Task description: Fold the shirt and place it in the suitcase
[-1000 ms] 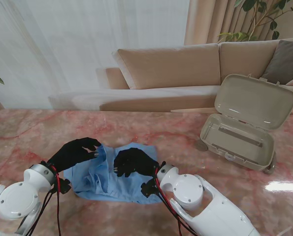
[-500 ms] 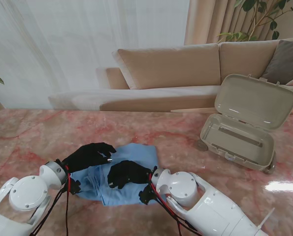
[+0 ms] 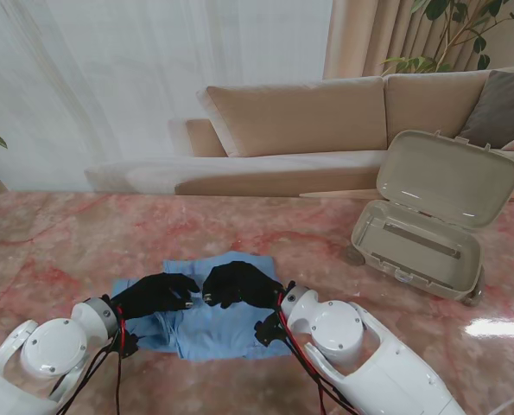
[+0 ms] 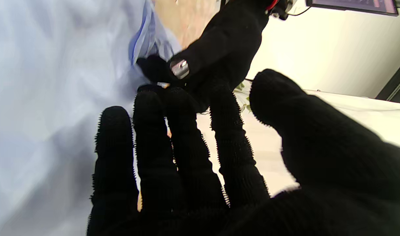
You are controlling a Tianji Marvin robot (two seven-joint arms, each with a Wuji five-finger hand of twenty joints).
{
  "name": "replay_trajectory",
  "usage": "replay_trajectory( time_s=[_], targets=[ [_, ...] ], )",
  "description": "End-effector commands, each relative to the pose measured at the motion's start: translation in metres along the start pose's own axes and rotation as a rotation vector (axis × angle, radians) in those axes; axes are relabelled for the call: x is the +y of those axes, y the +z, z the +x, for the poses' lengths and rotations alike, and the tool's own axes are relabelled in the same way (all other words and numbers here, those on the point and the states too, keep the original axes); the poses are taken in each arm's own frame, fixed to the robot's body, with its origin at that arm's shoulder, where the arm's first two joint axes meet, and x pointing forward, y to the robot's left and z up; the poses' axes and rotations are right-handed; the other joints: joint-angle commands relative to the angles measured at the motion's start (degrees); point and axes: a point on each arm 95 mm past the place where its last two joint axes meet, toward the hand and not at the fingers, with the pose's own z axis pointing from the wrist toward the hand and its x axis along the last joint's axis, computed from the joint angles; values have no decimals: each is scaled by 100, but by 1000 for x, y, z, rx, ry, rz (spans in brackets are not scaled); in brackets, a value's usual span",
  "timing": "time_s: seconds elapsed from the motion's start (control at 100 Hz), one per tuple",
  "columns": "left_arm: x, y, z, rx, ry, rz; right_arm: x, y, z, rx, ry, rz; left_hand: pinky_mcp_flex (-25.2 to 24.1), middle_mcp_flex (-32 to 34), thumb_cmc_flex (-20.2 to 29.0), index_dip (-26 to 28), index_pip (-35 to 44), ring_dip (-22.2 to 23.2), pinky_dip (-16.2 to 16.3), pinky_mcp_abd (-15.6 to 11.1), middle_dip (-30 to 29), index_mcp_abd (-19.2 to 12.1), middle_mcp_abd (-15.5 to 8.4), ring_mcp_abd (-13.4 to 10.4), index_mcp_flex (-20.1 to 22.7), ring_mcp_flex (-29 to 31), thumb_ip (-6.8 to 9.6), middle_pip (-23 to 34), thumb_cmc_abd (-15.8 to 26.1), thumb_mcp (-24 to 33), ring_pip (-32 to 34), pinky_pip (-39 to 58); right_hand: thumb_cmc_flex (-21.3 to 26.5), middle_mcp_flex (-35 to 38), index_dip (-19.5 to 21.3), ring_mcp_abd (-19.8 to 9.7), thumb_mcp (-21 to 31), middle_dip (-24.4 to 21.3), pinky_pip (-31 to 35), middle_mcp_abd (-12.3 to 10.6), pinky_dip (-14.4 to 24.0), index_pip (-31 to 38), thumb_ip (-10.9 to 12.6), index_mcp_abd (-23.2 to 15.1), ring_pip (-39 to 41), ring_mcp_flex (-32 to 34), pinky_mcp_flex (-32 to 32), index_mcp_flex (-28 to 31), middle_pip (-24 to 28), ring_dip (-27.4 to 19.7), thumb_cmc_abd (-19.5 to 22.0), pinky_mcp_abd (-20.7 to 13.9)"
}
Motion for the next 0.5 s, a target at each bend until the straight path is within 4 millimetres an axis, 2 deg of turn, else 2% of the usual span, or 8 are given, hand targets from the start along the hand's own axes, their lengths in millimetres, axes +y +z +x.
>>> replay_trajectory(
  time_s=[0.0, 0.21, 0.3, 0.49],
  targets=[
    [4, -2, -6, -16, 3, -12, 3, -5, -8, -34, 1, -4, -10, -88, 92, 36, -37, -46, -14, 101, 20, 49, 3, 138, 50, -95, 159, -43, 207, -166, -124, -24, -214, 36, 86, -124, -106, -67, 216, -157, 122, -79, -40, -225, 86, 156, 69, 56, 30, 131, 31, 2],
    [7, 1, -12, -29, 9, -21, 14, -6, -27, -112, 25, -23, -13, -90, 99, 35, -9, -47, -15, 108, 22, 31, -8, 120, 43, -91, 160, -26, 196, -163, -116, -23, -218, -43, 122, -126, -116, -82, 123, -137, 141, -153, -33, -198, -31, 37, -51, 44, -36, 155, 52, -23],
    [9, 3, -14, -34, 13, -32, 16, -3, -39, -147, 34, -9, -20, -99, 100, 29, -4, -49, -15, 107, 20, 41, -9, 127, 27, -98, 161, -25, 203, -160, -119, -23, -209, -84, 147, -209, -137, -78, -100, -150, 99, -176, -35, -203, -133, -83, -388, 40, -46, 147, 60, -242],
    [13, 7, -19, -43, 15, -51, 21, 0, -62, -224, 72, 40, -22, -101, 113, 29, 19, -49, -17, 107, 22, 36, -12, 117, 19, -100, 163, -13, 196, -154, -116, -25, -193, -137, 166, -218, -153, -67, -186, -143, 151, -200, -31, -179, -212, -191, -518, 16, -39, 154, 140, -347]
  ],
)
